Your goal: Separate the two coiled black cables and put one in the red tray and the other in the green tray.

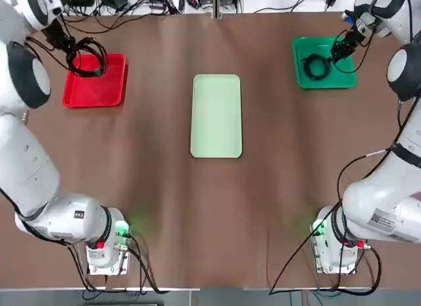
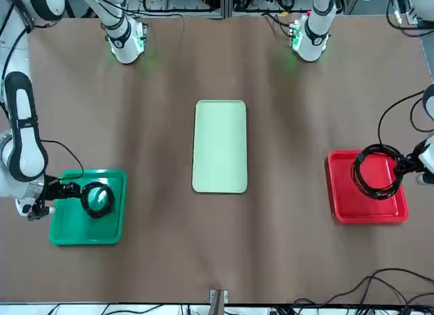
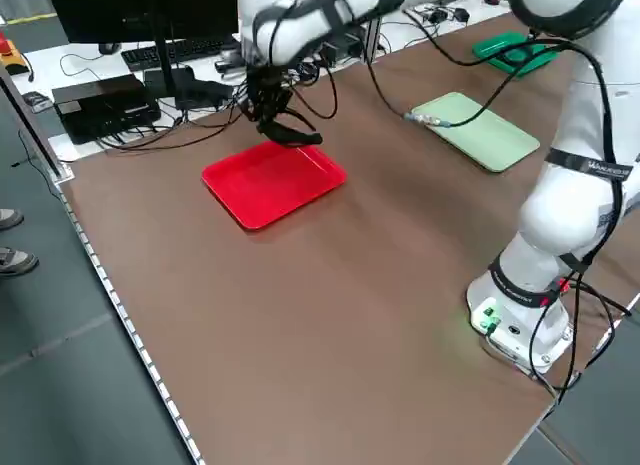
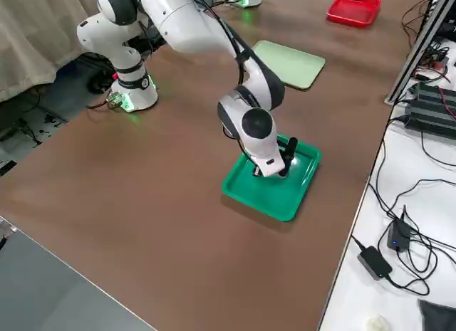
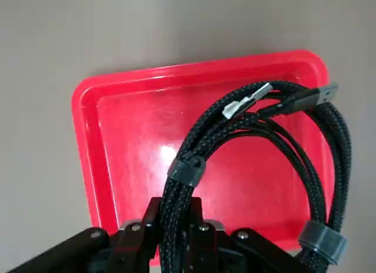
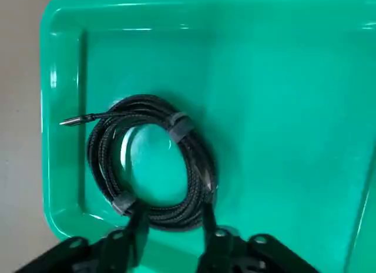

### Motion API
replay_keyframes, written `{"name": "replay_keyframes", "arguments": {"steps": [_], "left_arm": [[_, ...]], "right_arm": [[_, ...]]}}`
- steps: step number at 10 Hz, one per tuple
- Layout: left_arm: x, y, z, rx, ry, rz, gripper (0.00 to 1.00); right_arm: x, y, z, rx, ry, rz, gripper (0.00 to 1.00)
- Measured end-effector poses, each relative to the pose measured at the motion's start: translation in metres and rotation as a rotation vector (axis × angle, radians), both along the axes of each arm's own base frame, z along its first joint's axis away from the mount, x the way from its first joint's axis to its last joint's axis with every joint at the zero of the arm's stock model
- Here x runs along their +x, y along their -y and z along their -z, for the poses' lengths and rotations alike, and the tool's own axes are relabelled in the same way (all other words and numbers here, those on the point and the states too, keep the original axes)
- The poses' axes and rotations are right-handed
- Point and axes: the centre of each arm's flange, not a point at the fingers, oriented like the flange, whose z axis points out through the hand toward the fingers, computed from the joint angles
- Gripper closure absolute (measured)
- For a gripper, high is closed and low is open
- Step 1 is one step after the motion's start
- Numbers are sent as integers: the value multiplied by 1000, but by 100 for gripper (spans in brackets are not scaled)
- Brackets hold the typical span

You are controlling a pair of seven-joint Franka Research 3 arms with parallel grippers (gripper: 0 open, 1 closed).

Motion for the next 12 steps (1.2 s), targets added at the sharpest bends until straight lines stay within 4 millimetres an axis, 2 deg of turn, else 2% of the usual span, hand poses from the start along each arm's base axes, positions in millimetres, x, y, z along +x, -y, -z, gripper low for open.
{"name": "replay_keyframes", "arguments": {"steps": [2, 3, 5, 6, 7, 8, 9, 11, 12], "left_arm": [[-4, -25, 28, -13, 21, 0, 76], [-4, -31, 40, -15, 35, 6, 76], [-2, -33, 66, -10, 39, 19, 78], [-2, -34, 74, -11, 35, 17, 78], [-2, -34, 75, -10, 33, 17, 75], [-1, -34, 73, -8, 38, 18, 64], [1, -34, 71, -6, 42, 19, 48], [3, -37, 63, -1, 55, 17, 20], [4, -39, 52, 3, 74, 15, 6]], "right_arm": [[4, 1, -6, -4, 15, -1, 19], [8, 2, -13, -8, 30, -2, 3], [18, -2, -33, -1, 47, -18, 0], [22, -9, -51, 5, 60, -35, 0], [25, -17, -78, 6, 82, -54, 0], [27, -27, -106, -1, 102, -77, 0], [27, -41, -133, -21, 97, -71, 0], [29, -88, -182, -106, 59, 16, 0], [27, -113, -201, -124, 25, 50, 0]]}}
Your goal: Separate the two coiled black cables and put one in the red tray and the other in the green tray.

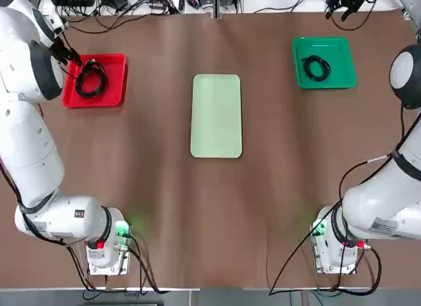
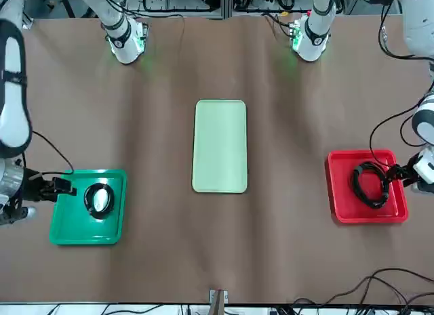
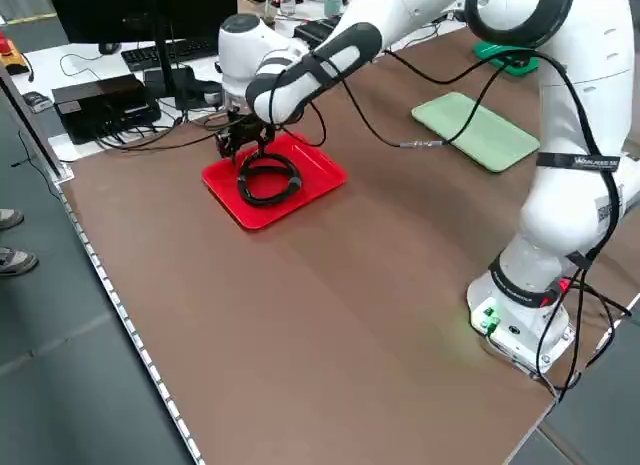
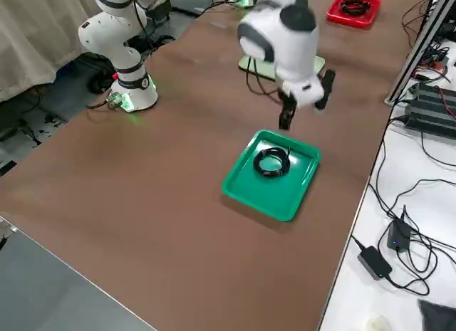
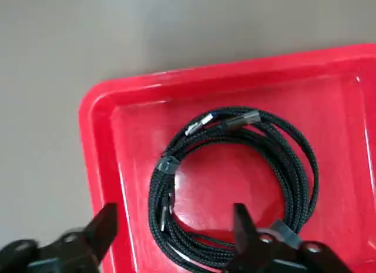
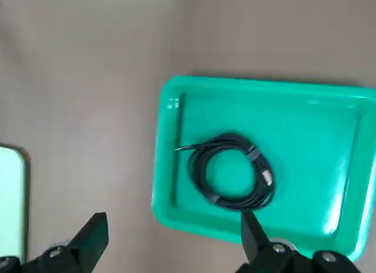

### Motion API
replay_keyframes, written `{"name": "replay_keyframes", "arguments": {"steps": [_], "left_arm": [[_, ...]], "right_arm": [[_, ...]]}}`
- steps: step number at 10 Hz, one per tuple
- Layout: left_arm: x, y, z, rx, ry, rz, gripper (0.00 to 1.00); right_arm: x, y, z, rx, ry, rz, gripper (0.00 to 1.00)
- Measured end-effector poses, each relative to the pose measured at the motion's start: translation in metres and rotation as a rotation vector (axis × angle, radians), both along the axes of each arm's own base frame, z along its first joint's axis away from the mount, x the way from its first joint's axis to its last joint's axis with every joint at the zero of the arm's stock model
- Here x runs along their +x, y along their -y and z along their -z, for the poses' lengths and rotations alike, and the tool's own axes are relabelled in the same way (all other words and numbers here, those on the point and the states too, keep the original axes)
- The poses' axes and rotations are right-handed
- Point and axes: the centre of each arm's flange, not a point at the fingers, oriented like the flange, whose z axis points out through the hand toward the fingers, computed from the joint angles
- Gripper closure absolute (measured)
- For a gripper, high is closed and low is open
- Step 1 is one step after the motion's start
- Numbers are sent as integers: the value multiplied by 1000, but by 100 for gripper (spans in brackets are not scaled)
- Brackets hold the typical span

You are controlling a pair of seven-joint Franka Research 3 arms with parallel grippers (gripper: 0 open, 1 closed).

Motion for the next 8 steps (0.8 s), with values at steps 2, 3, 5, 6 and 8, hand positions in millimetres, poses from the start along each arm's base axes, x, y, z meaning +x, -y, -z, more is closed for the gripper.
{"name": "replay_keyframes", "arguments": {"steps": [2, 3, 5, 6, 8], "left_arm": [[3, 2, -45, -8, 69, -4, 0], [3, 9, -72, -22, 93, -10, 0], [6, 45, -123, -29, 89, -44, 0], [7, 72, -144, -27, 69, -74, 0], [8, 126, -185, -43, 65, -122, 0]], "right_arm": [[-11, -33, -37, -52, -81, 79, 0], [-20, -44, -57, -79, -115, 107, 0], [-43, -61, -103, -108, -158, 137, 0], [-55, -66, -130, -145, -152, 136, 0], [-78, -77, -179, -244, -91, 144, 0]]}}
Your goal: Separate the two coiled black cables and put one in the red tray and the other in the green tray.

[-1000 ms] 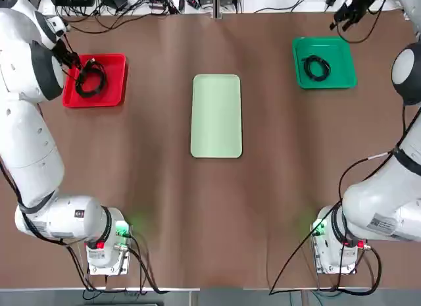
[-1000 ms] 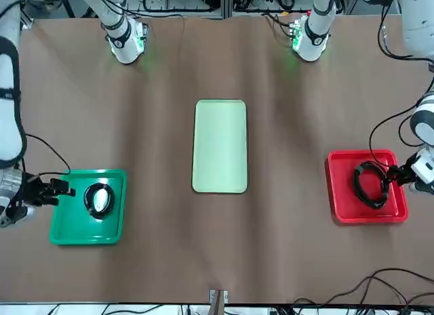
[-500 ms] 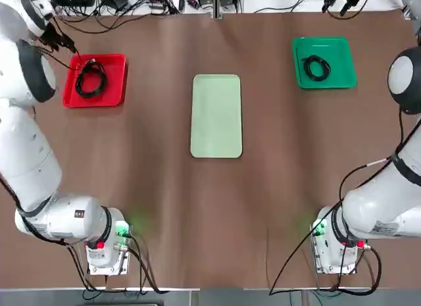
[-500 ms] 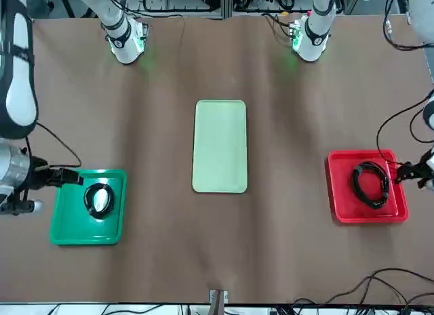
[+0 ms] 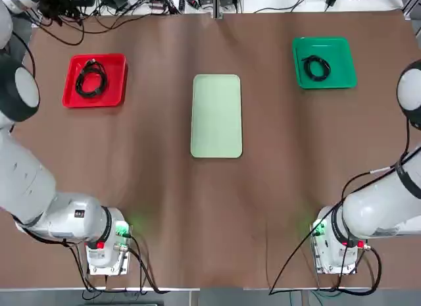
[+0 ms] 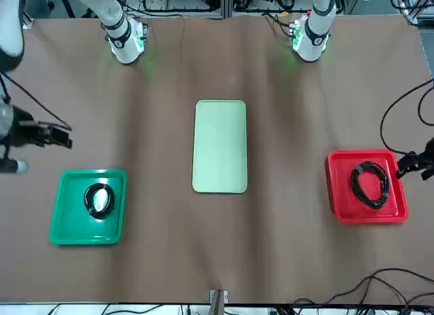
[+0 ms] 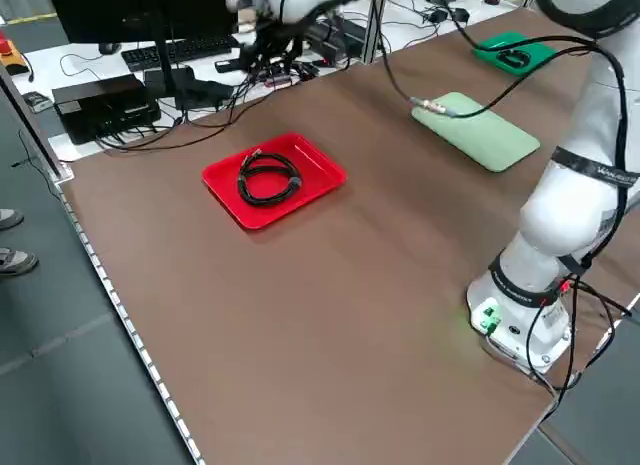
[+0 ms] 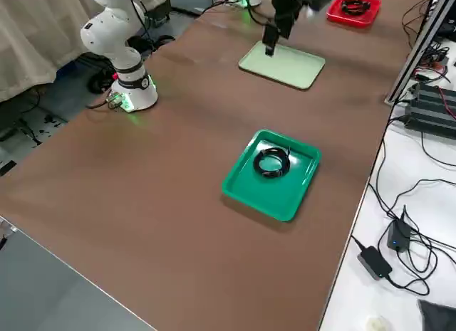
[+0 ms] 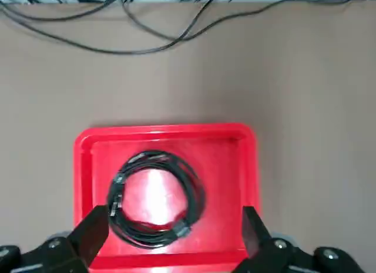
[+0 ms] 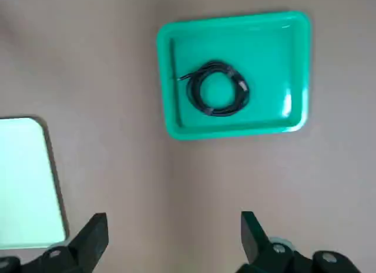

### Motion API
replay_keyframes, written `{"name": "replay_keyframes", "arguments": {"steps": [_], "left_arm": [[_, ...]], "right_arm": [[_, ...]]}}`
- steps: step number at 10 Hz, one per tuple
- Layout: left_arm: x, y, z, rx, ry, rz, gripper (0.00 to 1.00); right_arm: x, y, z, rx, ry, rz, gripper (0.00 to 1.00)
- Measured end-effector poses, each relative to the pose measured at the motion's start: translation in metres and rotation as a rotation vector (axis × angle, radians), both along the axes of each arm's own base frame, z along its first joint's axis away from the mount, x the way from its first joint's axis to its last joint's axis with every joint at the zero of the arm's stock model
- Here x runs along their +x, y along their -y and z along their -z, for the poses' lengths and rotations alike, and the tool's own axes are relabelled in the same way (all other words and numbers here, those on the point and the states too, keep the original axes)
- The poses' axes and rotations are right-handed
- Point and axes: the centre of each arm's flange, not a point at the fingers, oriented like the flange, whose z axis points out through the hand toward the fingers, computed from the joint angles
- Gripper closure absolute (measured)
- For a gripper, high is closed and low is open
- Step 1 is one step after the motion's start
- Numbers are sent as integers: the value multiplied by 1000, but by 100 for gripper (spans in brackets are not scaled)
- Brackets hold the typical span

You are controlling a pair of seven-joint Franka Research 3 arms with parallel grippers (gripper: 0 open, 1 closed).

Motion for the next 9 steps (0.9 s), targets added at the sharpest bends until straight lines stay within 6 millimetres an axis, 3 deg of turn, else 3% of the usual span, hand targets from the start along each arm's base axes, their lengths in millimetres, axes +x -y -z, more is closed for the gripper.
{"name": "replay_keyframes", "arguments": {"steps": [3, 6, 8, 9], "left_arm": [[-4, 60, -71, -21, -84, -35, 0], [-18, 108, -141, 37, -158, -32, 0], [-40, 138, -177, 50, -168, -24, 0], [-52, 144, -188, 51, -176, -13, 0]], "right_arm": [[-23, 9, -32, -19, 5, -17, 0], [-29, 38, -32, -12, -28, -50, 0], [-31, 53, -35, -11, -25, -30, 1], [-33, 55, -37, -11, -22, -27, 1]]}}
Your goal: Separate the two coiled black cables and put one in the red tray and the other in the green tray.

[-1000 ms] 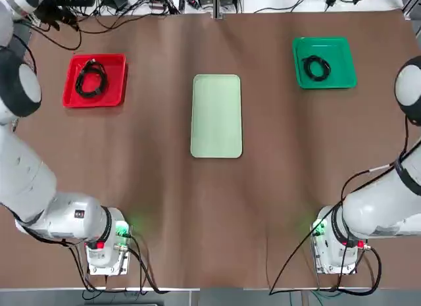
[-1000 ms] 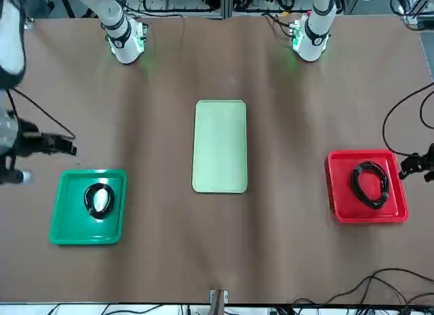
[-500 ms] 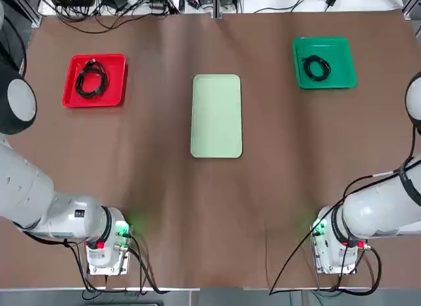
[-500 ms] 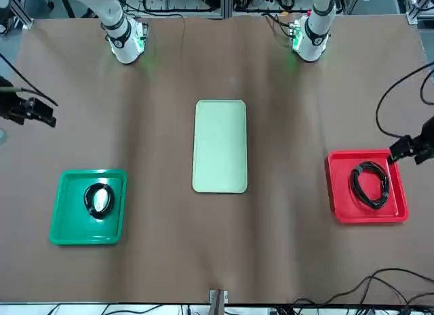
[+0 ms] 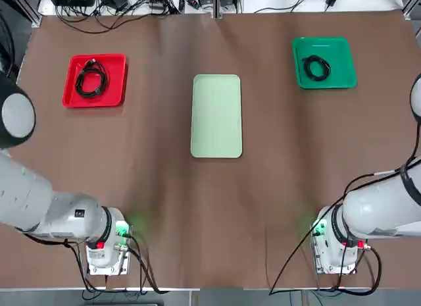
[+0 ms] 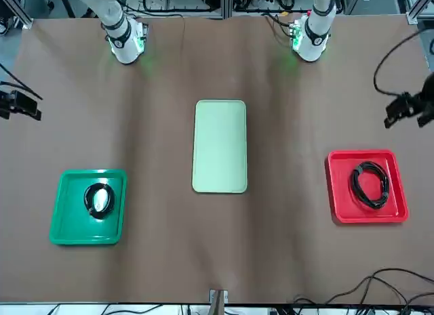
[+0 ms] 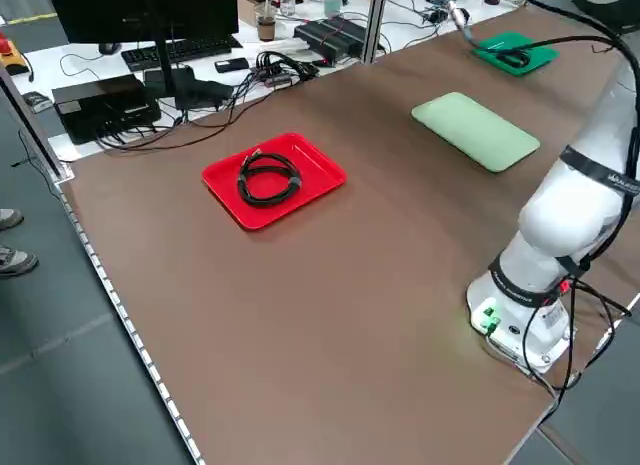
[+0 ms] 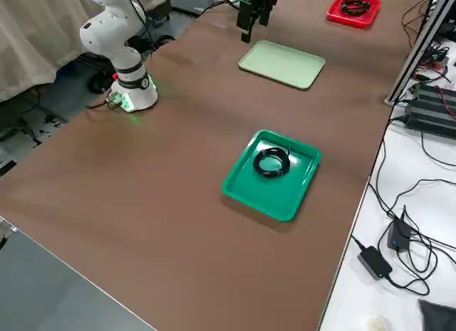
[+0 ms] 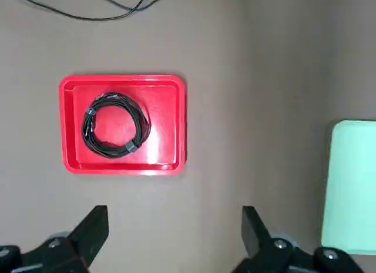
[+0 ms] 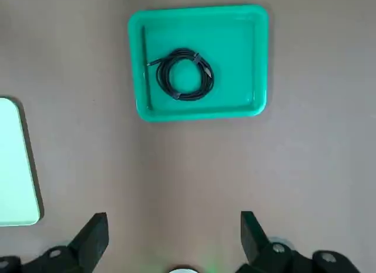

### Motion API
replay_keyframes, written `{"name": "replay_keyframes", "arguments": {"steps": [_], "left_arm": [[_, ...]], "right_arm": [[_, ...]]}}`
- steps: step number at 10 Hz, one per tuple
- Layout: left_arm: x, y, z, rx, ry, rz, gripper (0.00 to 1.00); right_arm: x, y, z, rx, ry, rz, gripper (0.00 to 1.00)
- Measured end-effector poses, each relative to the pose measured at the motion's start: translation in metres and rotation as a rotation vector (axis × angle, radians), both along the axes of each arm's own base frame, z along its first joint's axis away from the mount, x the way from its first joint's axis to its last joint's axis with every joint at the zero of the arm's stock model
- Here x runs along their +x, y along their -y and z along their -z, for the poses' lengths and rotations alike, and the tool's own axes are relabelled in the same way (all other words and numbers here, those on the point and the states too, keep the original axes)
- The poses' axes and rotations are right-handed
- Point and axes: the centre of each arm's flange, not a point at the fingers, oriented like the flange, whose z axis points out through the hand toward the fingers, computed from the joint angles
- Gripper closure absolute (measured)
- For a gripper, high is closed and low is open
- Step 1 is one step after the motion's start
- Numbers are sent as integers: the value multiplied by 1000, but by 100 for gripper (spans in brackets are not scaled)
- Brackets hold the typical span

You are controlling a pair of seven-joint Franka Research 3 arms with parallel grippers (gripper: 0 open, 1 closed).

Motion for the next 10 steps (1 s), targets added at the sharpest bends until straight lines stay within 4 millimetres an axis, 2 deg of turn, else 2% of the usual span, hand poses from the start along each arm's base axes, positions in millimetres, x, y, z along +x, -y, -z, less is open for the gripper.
{"name": "replay_keyframes", "arguments": {"steps": [1, 3, 10], "left_arm": [[-7, 0, -6, 0, -8, -1, 0], [-8, -1, -5, 0, -19, -4, 0], [0, 1, 19, -11, -66, -1, 1]], "right_arm": [[-1, -1, -1, 1, -1, -1, 1], [-1, -2, -1, 6, -1, -2, 1], [-1, -1, 0, 7, -1, -1, 1]]}}
